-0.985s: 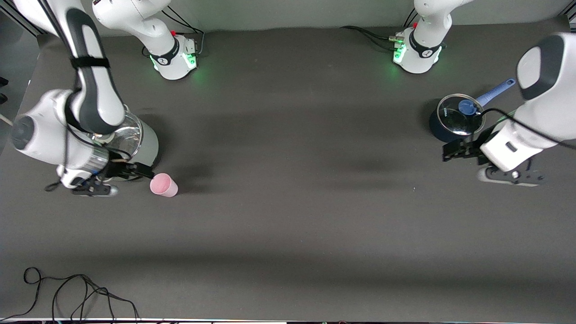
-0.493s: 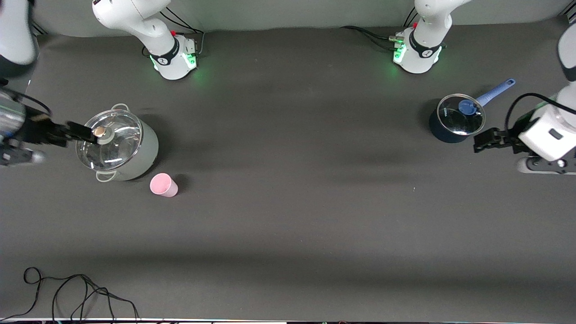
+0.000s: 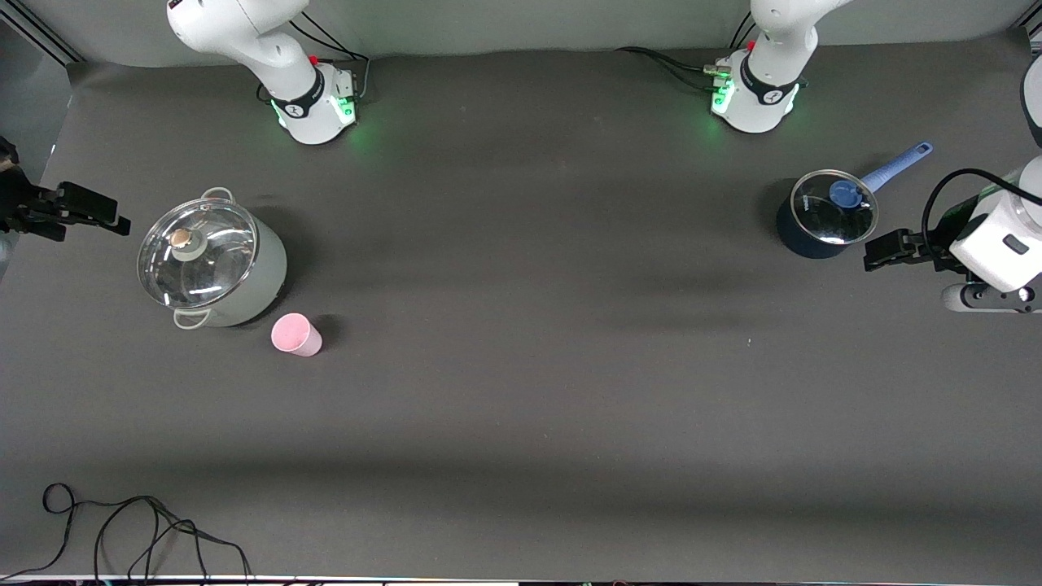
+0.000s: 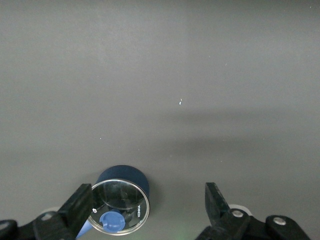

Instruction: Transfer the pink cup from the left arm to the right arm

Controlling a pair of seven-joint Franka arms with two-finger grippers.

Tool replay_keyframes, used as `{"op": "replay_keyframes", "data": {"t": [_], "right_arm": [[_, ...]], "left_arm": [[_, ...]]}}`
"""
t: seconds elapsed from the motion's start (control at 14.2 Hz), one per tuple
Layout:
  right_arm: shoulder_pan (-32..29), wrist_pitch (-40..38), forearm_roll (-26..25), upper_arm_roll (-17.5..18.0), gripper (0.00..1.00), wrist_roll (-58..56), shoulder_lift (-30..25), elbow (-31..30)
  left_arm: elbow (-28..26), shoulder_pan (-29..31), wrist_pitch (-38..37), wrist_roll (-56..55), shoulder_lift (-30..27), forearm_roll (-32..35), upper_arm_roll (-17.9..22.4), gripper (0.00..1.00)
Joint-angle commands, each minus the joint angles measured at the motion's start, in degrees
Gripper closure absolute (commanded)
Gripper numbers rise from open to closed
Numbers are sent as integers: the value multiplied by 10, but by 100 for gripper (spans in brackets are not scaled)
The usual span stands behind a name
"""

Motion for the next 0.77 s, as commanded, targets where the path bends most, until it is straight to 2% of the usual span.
{"op": "replay_keyframes", "data": {"t": [0.0,0.28,0.35,0.49,0.7], "right_arm": [[3,-4,-13,-3,0,-2,12,18],[4,-3,-12,-2,0,-2,12,18],[5,-1,-12,-1,0,-2,12,18],[6,0,-12,2,0,-2,12,18],[-1,1,-12,9,0,-2,12,18]], "left_arm": [[-66,5,36,-10,-61,6,0,0],[-39,3,9,-1,-57,1,5,0],[-31,-22,2,-1,-55,0,38,0],[-28,-130,2,-1,-55,-1,144,0],[-28,-277,11,0,-55,-3,281,0]]}}
